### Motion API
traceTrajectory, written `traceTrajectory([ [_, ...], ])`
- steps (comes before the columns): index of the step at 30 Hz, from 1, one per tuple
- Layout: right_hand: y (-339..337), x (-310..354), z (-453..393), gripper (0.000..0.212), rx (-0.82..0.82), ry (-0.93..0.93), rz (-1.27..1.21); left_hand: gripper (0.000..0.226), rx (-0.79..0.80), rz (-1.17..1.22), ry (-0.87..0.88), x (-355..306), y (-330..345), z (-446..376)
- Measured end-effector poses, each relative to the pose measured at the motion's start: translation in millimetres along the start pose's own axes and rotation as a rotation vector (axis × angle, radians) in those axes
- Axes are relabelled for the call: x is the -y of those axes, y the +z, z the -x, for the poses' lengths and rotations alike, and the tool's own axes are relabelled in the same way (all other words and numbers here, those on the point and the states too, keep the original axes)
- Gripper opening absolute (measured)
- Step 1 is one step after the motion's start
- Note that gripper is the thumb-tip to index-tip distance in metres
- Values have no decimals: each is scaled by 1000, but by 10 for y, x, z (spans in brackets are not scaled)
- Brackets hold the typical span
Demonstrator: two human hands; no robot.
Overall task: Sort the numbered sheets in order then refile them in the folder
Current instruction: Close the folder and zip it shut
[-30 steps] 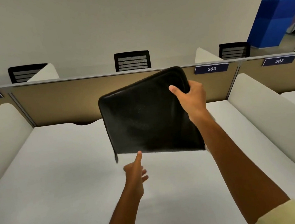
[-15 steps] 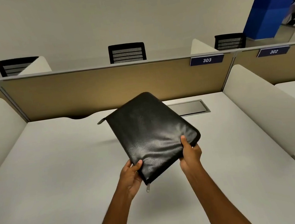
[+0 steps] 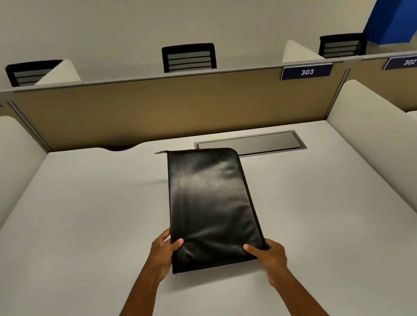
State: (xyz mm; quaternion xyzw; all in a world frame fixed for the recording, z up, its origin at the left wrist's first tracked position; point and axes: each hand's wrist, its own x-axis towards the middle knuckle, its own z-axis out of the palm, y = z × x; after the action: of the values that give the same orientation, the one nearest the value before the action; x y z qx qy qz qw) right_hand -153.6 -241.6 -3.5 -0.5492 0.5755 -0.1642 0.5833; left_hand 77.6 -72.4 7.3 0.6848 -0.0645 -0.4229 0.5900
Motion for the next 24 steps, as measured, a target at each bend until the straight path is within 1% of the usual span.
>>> traceTrajectory([
  [4, 102, -125, 32, 26, -8, -104, 198, 55, -20, -111, 7, 36, -124, -50],
  [6, 137, -185, 35, 23, -19, -154, 233, 52, -57, -146, 19, 22, -121, -29],
  [8, 140, -190, 27, 18, -13, -197, 250, 49, -83, -126, 26, 62, -142, -67],
  [10, 132, -171, 19, 16, -4, -232, 268, 51, -120, -124, 35, 112, -153, -93],
  [13, 130, -206, 11, 19, -11, -296, 353, 54, -223, -303, 77, 175, -147, -116],
  [16, 113, -309, -28, 21, -48, -355, 421, 53, -290, -516, 174, 203, -150, -121],
  [18, 90, -359, -65, 31, -37, -380, 439, 57, -316, -620, 247, 221, -179, -135],
  [20, 62, -395, -96, 48, 2, -408, 429, 65, -274, -669, 288, 242, -194, -100],
  [22, 27, -415, -125, 79, 35, -471, 450, 79, -166, -681, 300, 300, -192, -34],
  [24, -3, -442, -190, 109, 85, -529, 525, 100, -67, -741, 305, 419, -217, 10],
])
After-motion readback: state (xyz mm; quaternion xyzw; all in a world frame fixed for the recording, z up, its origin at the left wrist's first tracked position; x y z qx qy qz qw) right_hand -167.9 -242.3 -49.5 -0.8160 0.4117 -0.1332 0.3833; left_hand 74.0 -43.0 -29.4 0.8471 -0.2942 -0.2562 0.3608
